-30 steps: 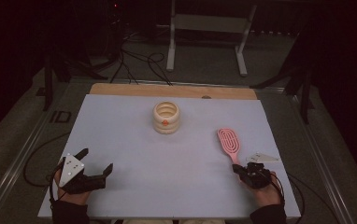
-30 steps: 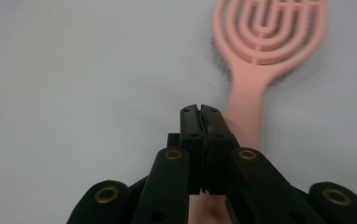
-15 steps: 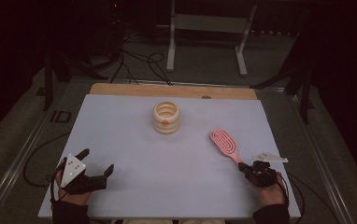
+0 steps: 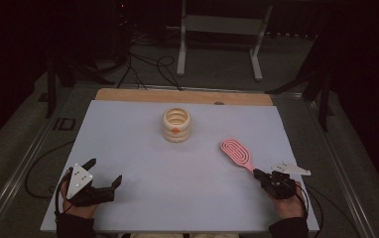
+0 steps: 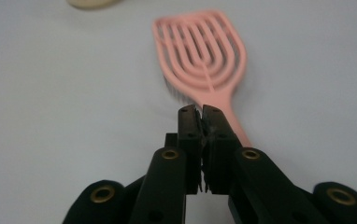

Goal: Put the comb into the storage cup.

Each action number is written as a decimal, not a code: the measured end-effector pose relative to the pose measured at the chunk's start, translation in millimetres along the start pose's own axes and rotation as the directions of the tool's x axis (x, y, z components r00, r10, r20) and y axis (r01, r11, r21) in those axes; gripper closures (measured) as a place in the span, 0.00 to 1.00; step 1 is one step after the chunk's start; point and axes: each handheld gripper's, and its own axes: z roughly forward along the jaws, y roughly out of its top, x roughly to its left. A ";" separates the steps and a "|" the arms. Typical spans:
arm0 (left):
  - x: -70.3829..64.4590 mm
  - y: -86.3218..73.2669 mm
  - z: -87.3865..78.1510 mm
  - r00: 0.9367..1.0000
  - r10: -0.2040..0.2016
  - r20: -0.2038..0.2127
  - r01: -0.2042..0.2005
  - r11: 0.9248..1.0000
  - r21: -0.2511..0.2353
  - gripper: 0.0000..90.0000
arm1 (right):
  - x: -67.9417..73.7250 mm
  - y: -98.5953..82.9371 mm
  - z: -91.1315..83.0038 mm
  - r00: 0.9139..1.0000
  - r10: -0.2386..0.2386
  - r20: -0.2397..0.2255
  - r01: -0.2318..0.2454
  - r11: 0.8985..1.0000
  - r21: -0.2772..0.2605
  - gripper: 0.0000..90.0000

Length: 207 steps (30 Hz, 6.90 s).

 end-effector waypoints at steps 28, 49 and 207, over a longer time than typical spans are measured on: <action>8.3 8.8 -11.0 0.997 -0.067 0.043 0.069 0.997 -0.039 0.01 | 20.2 8.7 -49.5 0.983 -0.151 -0.102 0.099 0.913 -0.397 0.11; 7.7 4.9 -7.9 0.995 -0.079 0.065 0.082 0.996 -0.042 0.01 | 11.9 11.4 -44.5 0.994 -0.093 -0.061 0.067 0.938 -0.341 0.09; 1.7 -1.4 2.1 0.996 -0.055 0.063 0.055 0.998 0.012 0.01 | -20.2 69.4 99.2 0.974 -0.164 -0.155 0.226 0.702 0.676 0.71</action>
